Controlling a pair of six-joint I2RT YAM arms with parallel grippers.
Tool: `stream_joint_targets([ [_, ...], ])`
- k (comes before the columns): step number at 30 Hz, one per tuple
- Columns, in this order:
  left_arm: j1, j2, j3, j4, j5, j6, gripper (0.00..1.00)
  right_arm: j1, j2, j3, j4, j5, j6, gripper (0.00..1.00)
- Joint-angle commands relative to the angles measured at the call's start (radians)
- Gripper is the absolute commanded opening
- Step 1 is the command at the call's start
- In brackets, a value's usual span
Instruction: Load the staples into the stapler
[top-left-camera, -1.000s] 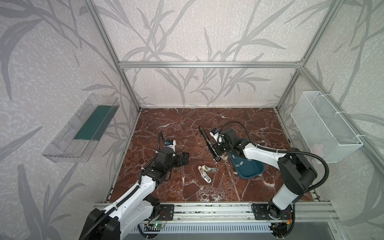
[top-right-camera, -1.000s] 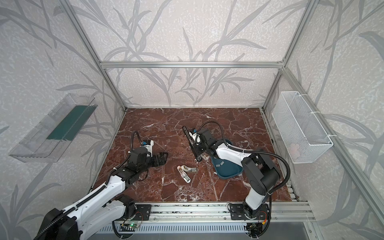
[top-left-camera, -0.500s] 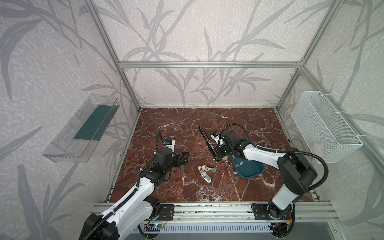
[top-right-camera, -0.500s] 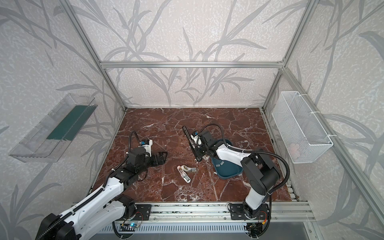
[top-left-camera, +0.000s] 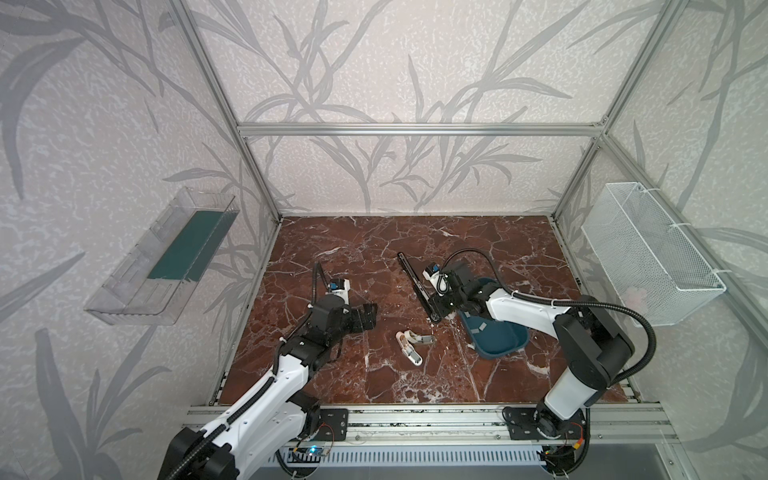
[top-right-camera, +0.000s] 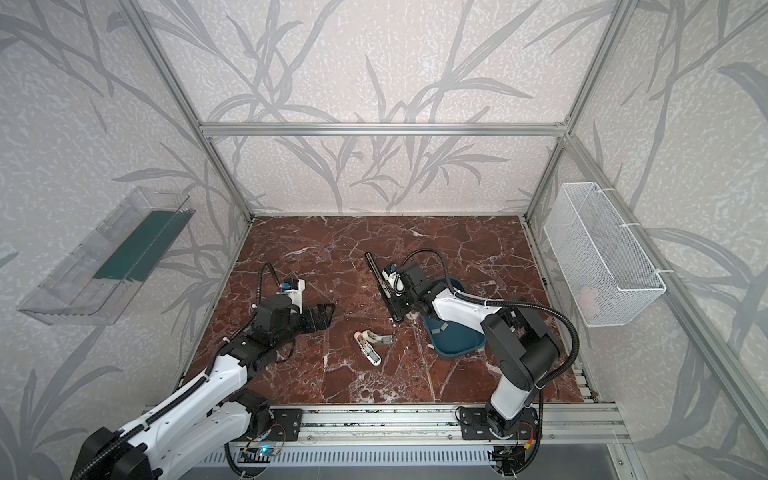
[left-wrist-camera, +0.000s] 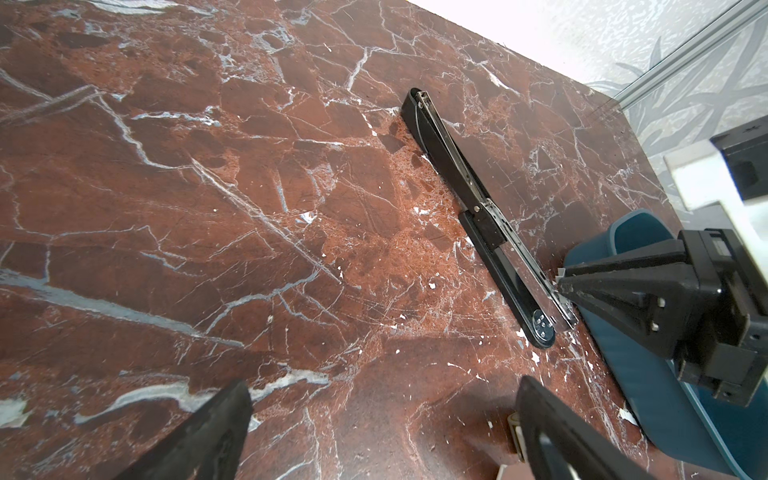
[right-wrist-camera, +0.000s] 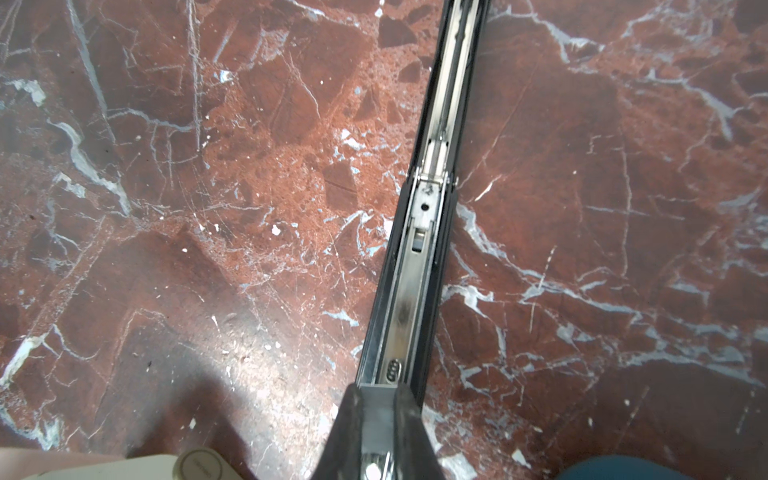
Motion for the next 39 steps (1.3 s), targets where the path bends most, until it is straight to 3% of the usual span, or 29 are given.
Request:
stream_joint_targets([
  [1, 0.004, 0.003, 0.016, 0.004, -0.013, 0.007, 0.99, -0.003, 0.007, -0.012, -0.022, 0.009, 0.012, 0.11],
  [25, 0.004, 0.008, 0.015, 0.01, -0.016, 0.007, 0.99, 0.0, 0.037, -0.005, -0.053, 0.052, 0.032, 0.11],
  [39, 0.004, 0.035, 0.021, 0.027, -0.006, 0.005, 0.99, 0.033, -0.04, -0.073, -0.102, 0.128, 0.071, 0.11],
])
